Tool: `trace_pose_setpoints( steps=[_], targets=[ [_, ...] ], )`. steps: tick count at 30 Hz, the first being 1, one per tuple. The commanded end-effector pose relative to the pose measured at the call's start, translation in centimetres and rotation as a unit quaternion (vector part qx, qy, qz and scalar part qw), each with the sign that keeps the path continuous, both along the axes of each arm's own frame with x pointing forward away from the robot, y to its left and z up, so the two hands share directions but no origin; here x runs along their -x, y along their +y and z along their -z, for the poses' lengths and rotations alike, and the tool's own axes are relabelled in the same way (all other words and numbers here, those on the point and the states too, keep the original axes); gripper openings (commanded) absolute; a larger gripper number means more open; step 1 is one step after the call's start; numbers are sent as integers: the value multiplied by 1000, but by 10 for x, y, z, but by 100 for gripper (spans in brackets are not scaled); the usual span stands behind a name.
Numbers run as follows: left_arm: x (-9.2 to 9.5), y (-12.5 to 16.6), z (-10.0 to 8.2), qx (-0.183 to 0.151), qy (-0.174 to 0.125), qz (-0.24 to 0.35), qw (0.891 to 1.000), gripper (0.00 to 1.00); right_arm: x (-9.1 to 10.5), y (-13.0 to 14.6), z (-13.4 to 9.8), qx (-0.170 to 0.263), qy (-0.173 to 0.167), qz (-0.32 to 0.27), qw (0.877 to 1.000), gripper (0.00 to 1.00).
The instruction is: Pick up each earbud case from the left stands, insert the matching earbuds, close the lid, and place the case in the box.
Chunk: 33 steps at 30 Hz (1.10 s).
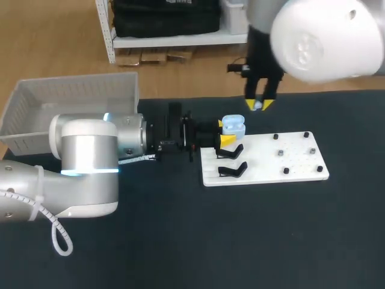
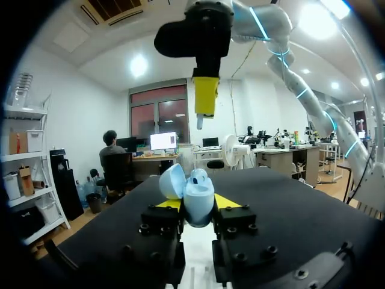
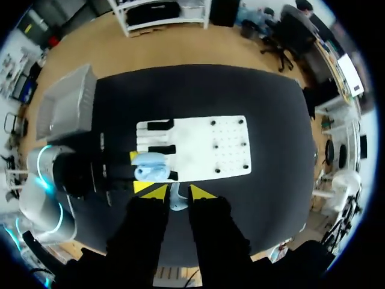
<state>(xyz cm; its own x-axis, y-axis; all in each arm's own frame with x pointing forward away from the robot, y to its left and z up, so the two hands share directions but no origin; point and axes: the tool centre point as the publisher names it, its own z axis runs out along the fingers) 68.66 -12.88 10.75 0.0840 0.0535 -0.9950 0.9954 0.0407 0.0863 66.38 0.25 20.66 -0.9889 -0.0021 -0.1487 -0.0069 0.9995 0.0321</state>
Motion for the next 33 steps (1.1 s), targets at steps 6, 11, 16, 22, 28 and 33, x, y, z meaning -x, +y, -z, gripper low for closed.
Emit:
trace_pose_setpoints(
  steps=[6,11,16,22,28,33],
  targets=[
    [1,-1,1,2,-2,-4,1000,0,0,33,13,36,-4,-57,998,0],
    [1,-1,1,2,-2,-4,1000,0,-2,31,25,38,12,-60,997,0],
    [1,-1,1,2,-2,-4,1000,0,-4,29,29,31,18,-67,997,0],
    [1,-1,1,2,-2,-4,1000,0,-2,33,30,31,20,-88,995,0],
    [1,-1,1,2,-2,-4,1000,0,-2,36,34,32,33,-111,993,0],
    [1,-1,1,2,-2,-4,1000,0,-2,38,35,30,40,-123,991,0]
  ],
)
